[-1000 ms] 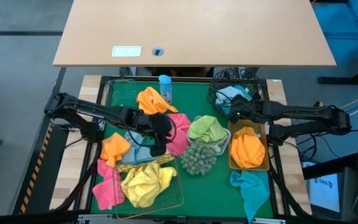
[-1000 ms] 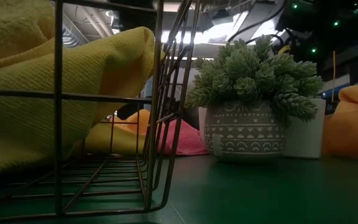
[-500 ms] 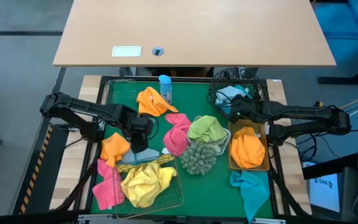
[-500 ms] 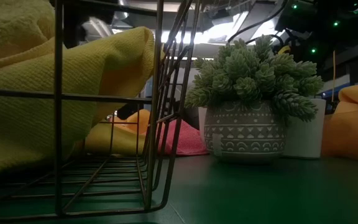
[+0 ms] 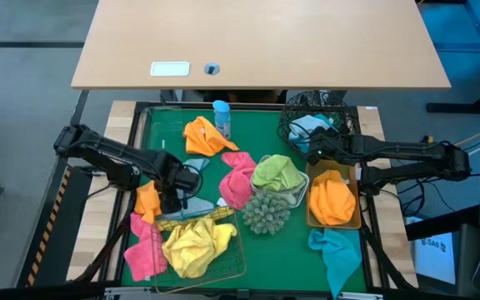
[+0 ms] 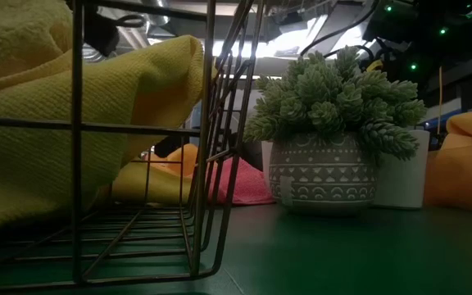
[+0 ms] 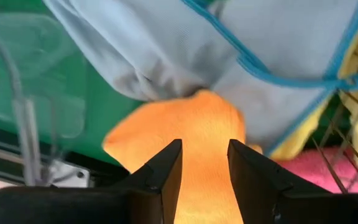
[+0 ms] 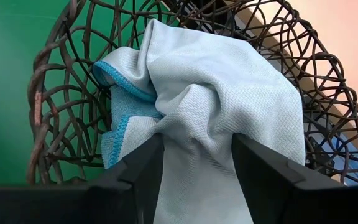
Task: Sort microfiber towel by color & place in baskets
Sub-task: Put the blue microfiber cloth into the black basket
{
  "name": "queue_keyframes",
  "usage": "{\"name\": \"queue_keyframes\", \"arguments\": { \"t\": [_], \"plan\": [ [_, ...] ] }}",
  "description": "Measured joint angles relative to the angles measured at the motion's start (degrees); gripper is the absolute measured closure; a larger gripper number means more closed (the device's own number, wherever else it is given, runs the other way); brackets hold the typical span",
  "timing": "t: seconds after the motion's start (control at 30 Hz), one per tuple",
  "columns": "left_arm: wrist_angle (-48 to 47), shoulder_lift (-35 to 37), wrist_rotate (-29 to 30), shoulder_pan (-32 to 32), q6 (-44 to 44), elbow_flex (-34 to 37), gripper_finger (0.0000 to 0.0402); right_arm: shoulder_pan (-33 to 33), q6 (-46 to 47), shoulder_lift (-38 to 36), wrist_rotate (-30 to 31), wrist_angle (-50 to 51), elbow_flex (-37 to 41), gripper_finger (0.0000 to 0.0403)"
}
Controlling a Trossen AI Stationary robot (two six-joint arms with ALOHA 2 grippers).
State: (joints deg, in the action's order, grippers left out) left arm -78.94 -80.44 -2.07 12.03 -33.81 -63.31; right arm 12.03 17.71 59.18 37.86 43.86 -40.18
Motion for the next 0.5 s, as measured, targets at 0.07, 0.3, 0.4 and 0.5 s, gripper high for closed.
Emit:
{"name": "queue_keyframes", "arguments": {
  "t": [0.07, 0.3, 0.4, 0.5],
  "plan": [
    [-0.04, -0.01, -0.45, 0.47, -0.03, 0.17, 0.0266, 0.0, -0.01, 0.0, -0.01, 0.0, 0.0, 0.0212],
    [0.11, -0.69, 1.08, 1.19, 0.02, 0.22, 0.0208, 0.0, -0.01, 0.0, -0.01, 0.0, 0.0, 0.0212],
    [0.38, -1.32, 1.71, 1.75, 1.6, 0.26, 0.0188, 0.0, -0.01, 0.0, -0.01, 0.0, 0.0, 0.0212],
    [0.98, -2.42, 3.39, 2.4, 3.58, 0.26, 0.0178, 0.0, -0.01, 0.0, -0.01, 0.0, 0.0, 0.0212]
  ]
}}
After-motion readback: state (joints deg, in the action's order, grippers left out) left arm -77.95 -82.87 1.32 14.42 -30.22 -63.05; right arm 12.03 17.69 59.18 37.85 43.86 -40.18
